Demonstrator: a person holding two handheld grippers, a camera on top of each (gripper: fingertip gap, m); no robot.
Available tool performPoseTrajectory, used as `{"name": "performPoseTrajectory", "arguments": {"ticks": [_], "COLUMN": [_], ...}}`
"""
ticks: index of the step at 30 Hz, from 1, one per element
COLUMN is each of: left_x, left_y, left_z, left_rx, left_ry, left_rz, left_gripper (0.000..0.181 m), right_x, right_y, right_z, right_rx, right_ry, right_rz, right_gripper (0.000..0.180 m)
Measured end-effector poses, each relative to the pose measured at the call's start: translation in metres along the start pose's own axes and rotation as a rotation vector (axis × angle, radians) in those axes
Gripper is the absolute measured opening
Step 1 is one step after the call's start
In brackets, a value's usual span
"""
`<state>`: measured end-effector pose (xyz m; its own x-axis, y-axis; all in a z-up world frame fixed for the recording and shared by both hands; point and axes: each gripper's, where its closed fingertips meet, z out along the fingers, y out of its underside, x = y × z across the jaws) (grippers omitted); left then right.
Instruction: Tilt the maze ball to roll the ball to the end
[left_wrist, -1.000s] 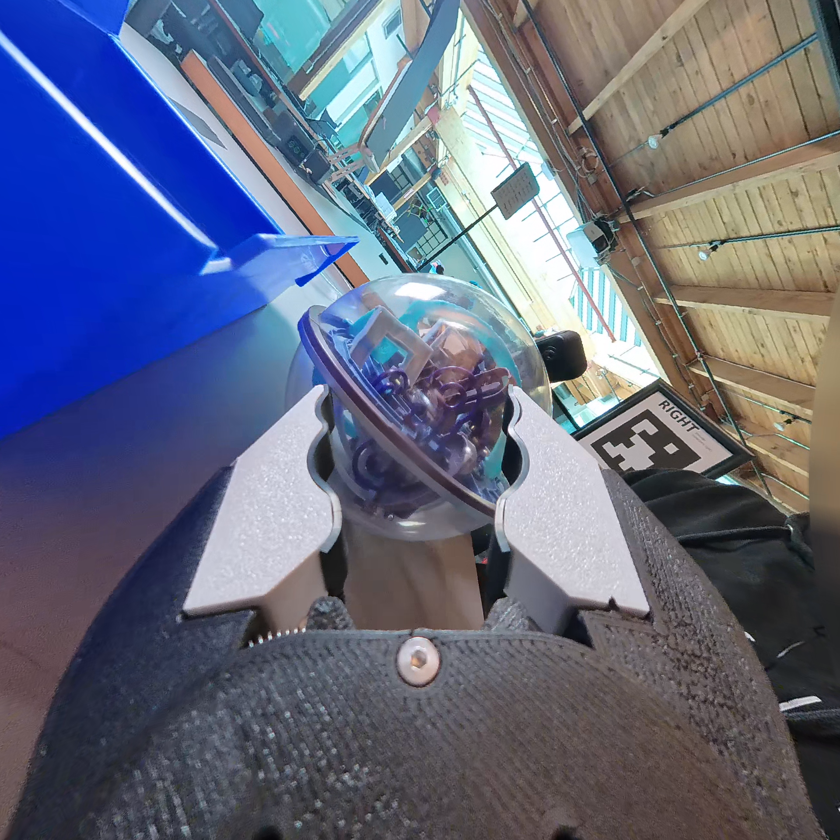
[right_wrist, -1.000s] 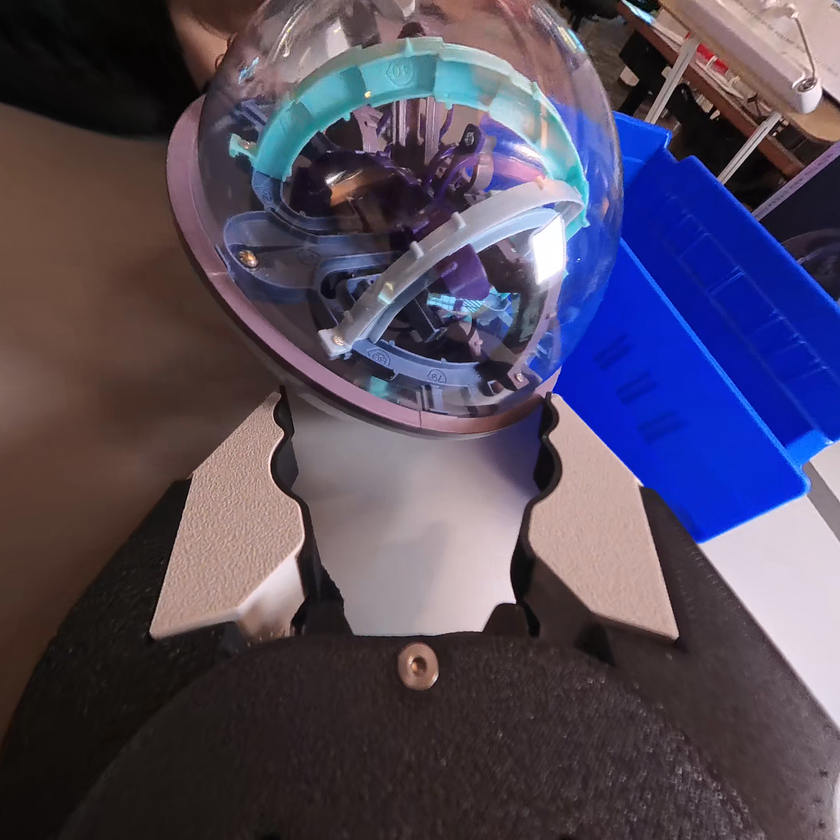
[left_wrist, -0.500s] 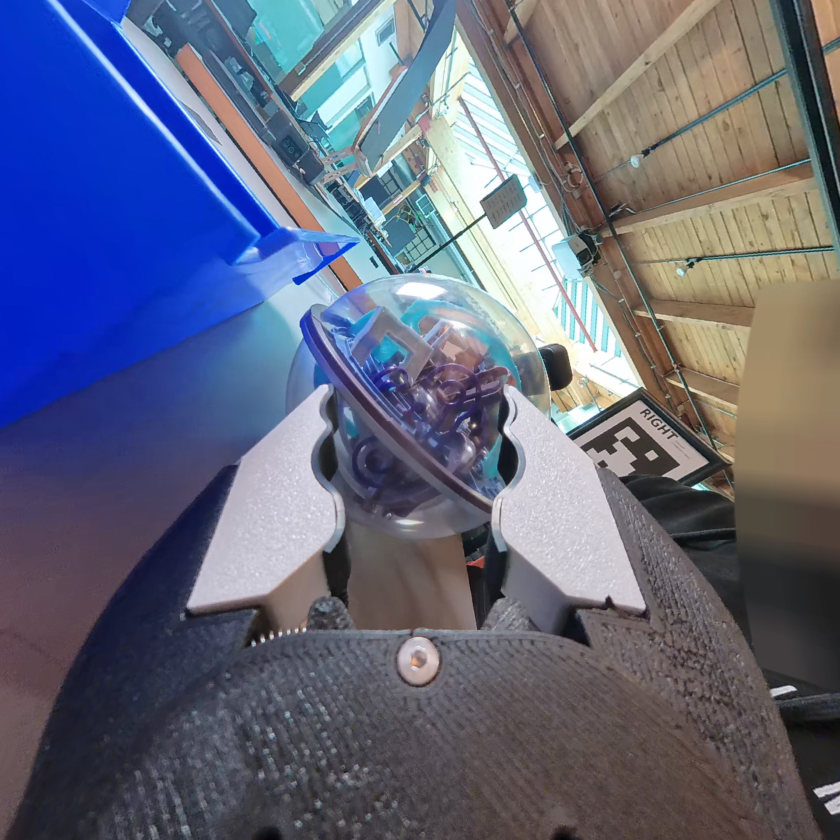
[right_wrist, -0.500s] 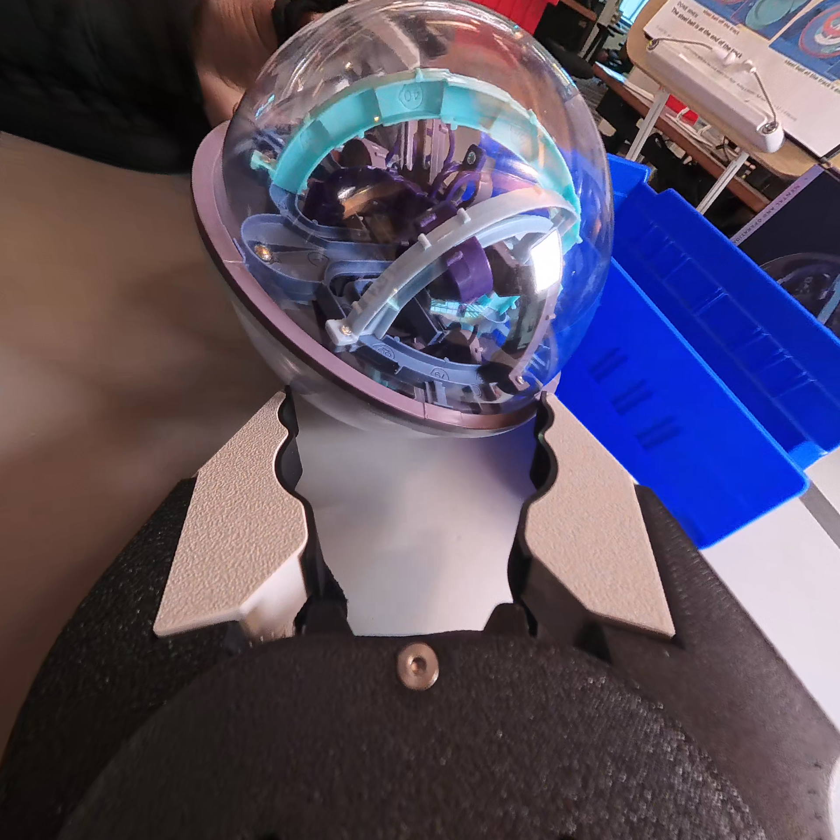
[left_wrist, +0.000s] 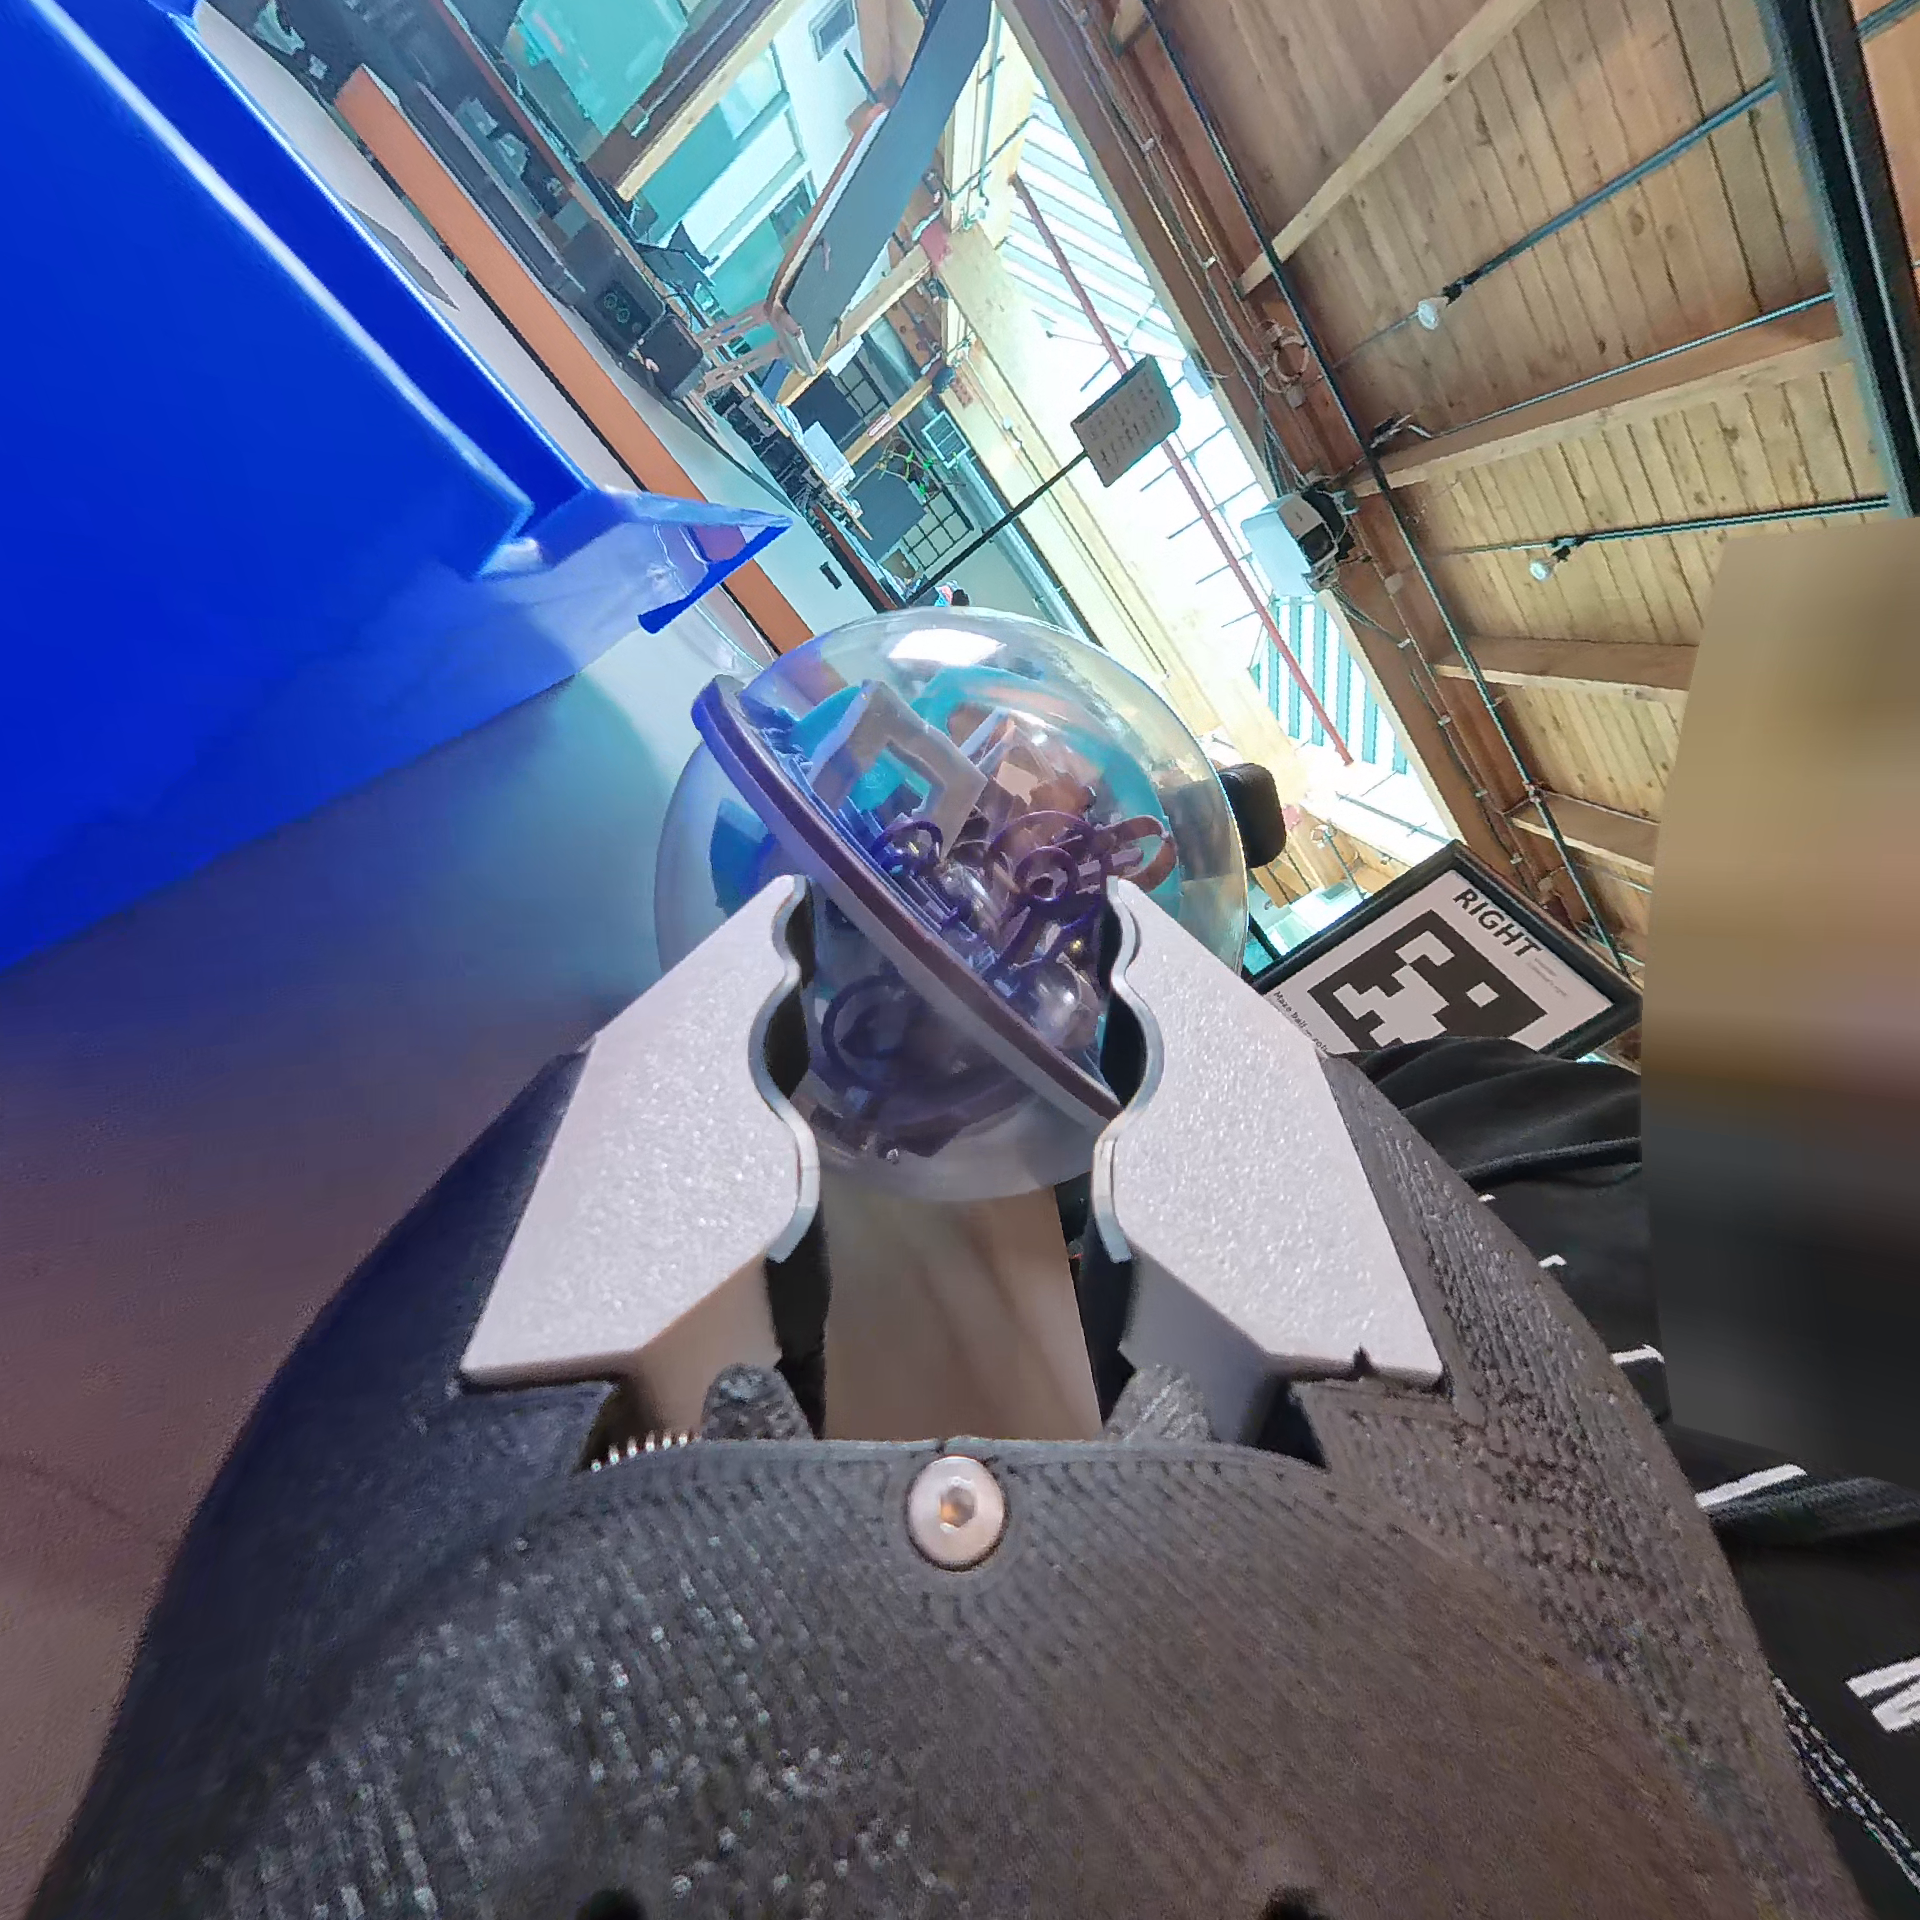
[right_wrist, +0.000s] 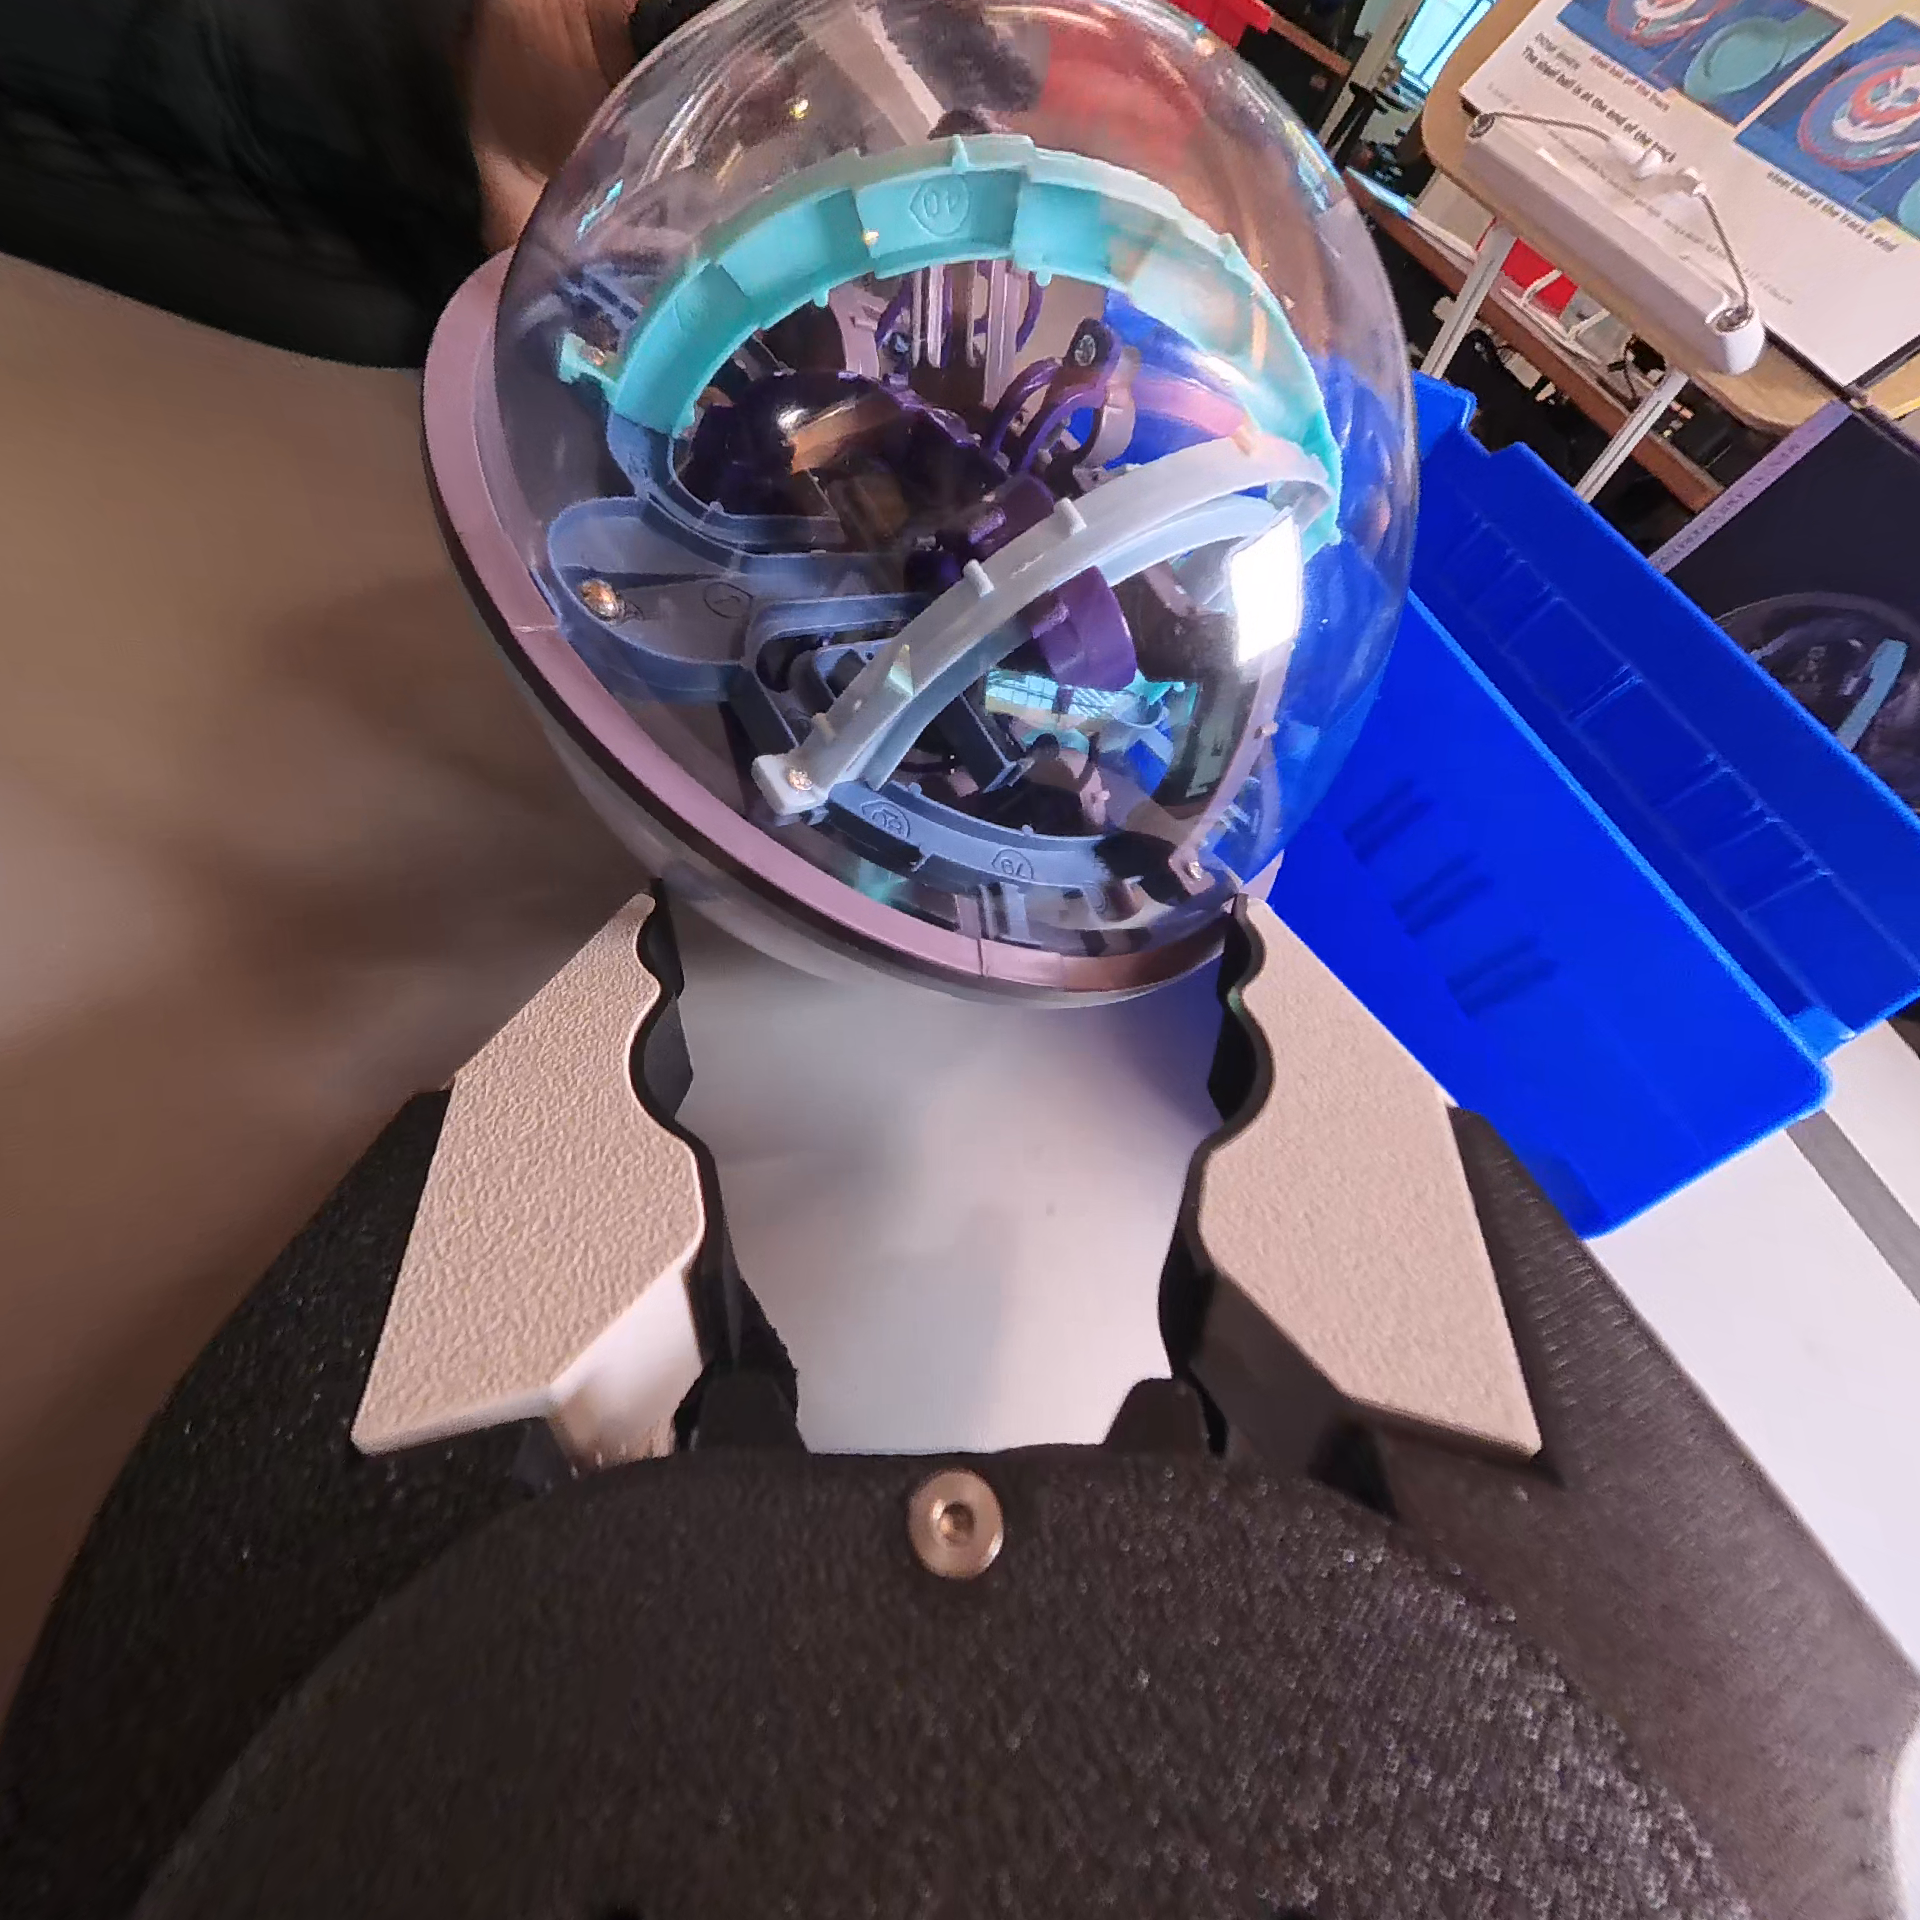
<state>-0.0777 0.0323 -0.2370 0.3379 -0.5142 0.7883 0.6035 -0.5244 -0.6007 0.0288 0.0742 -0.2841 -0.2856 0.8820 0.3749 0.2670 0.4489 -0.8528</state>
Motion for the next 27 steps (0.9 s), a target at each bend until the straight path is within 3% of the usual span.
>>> {"name": "performPoseTrajectory", "arguments": {"ticks": [11,14,20,23,27], "left_x": [-0.004,-0.014,-0.012,-0.009,0.008], "left_y": [-0.001,-0.004,-0.006,-0.008,-0.013], "left_z": [-0.004,-0.009,-0.01,-0.013,-0.013], "left_rx": [0.012,0.026,0.024,0.007,-0.012], "left_ry": [0.006,-0.049,-0.06,-0.085,-0.092], "left_rz": [-0.035,-0.05,0.0,0.083,0.263], "left_gripper": [0.04,0.023,0.026,0.042,0.092], "right_x": [-0.001,-0.001,-0.002,-0.002,0.004], "right_y": [-0.002,-0.005,-0.006,-0.01,-0.015], "right_z": [-0.002,-0.003,-0.003,-0.004,-0.009], "right_rx": [0.006,0.023,0.03,0.05,0.085], "right_ry": [0.021,0.016,0.013,0.011,0.024], "right_rz": [-0.027,-0.006,0.001,0.016,0.046], "right_gripper": [0.1,0.099,0.097,0.093,0.084]}}
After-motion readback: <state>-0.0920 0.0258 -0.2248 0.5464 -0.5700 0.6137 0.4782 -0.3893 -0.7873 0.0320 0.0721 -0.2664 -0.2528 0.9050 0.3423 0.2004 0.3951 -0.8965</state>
